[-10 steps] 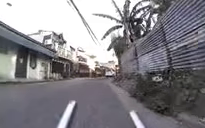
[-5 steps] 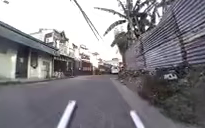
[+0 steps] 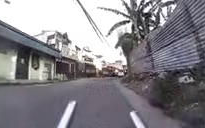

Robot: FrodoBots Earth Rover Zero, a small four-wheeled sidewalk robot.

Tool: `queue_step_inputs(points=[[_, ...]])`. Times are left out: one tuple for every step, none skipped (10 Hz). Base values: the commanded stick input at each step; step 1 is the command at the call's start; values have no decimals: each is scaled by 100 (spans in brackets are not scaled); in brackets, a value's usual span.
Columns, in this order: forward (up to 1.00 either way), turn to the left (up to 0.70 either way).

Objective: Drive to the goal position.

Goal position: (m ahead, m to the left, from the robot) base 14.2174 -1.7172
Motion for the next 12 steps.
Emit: queue_step_inputs(points=[[85, -21], [85, -33], [85, -34], [85, -34], [85, -34], [85, -34], [85, -34], [85, -34], [85, -34], [85, -34], [85, -34], [85, -34]])
